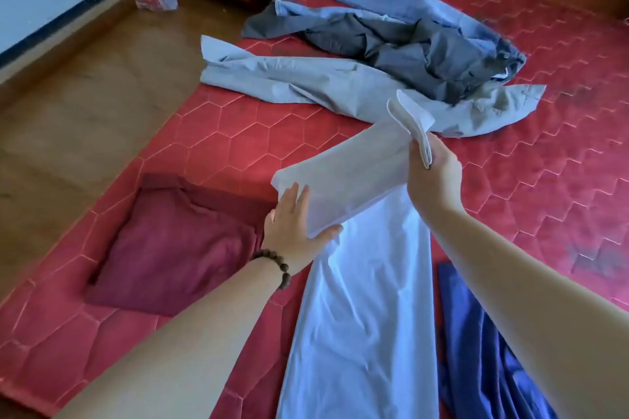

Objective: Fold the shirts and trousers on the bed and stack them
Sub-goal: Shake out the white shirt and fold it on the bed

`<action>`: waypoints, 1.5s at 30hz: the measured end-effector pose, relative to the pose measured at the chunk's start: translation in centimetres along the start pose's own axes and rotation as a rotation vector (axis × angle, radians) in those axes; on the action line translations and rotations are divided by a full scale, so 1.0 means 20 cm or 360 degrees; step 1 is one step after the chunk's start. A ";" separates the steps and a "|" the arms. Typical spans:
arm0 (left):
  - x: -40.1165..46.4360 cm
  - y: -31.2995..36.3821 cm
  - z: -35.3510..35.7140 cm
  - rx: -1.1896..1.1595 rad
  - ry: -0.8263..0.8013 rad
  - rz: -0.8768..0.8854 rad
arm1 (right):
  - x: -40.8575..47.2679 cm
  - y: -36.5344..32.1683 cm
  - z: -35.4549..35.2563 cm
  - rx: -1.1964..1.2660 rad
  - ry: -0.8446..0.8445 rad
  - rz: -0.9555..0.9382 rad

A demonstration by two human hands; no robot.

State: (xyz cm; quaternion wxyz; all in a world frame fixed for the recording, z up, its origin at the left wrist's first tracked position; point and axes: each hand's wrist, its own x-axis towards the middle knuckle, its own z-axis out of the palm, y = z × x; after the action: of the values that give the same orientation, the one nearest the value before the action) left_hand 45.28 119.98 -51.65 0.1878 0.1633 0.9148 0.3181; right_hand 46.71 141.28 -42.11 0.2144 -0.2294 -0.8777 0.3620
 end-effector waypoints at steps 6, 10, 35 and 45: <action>0.08 0.00 0.51 0.0615 -0.0065 -0.0133 | 0.17 0.56 -0.36 -0.0098 0.0162 0.0284; 0.18 0.03 0.66 0.0676 -0.0012 -0.0174 | 0.14 0.91 -0.51 -0.0249 0.0179 0.0468; 0.42 -0.06 0.77 0.1184 0.0122 0.0397 | -0.02 1.12 0.19 -0.0770 -0.0954 0.0135; 0.41 -0.11 0.84 0.1028 0.0059 0.0340 | 0.31 1.08 0.52 -0.1208 -0.0768 -0.0110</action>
State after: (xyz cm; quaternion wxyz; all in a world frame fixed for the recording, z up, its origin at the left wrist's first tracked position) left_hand 45.22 130.55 -67.21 0.0754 0.3034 0.9493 0.0327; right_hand 41.44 152.90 -63.34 -0.0837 -0.1715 -0.9803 0.0503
